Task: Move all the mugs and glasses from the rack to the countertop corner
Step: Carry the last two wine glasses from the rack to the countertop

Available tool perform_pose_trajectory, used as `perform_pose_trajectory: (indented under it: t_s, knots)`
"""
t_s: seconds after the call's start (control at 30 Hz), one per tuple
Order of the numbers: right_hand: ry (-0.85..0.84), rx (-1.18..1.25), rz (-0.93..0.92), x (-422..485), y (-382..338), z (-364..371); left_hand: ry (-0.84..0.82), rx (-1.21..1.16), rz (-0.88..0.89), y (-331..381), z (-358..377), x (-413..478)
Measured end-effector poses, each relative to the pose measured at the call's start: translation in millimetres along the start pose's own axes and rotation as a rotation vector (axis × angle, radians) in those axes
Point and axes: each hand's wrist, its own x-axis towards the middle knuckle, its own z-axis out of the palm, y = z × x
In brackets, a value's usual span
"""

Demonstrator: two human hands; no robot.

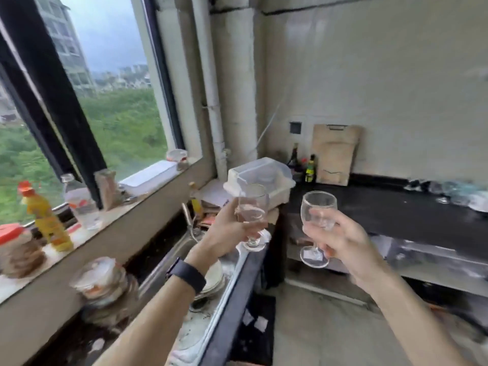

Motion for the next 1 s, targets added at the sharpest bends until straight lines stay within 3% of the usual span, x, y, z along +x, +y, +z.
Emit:
perform_pose_trajectory:
  t_s: [0.17,0.37,0.63,1.0]
  knots:
    - [0.242,-0.076,0.045,-15,22,-147,-0.176,-0.015,0.008,2,152,55]
    - [0.448,-0.086,0.073,-24,40,-263,-0.366,-0.020,-0.014,8,286,103]
    - [0.600,-0.067,0.149,18,89,-362,-0.489,0.038,-0.066,-16,387,183]
    - [0.648,-0.085,0.328,169,141,-493,-0.523,0.057,-0.171,-58,489,370]
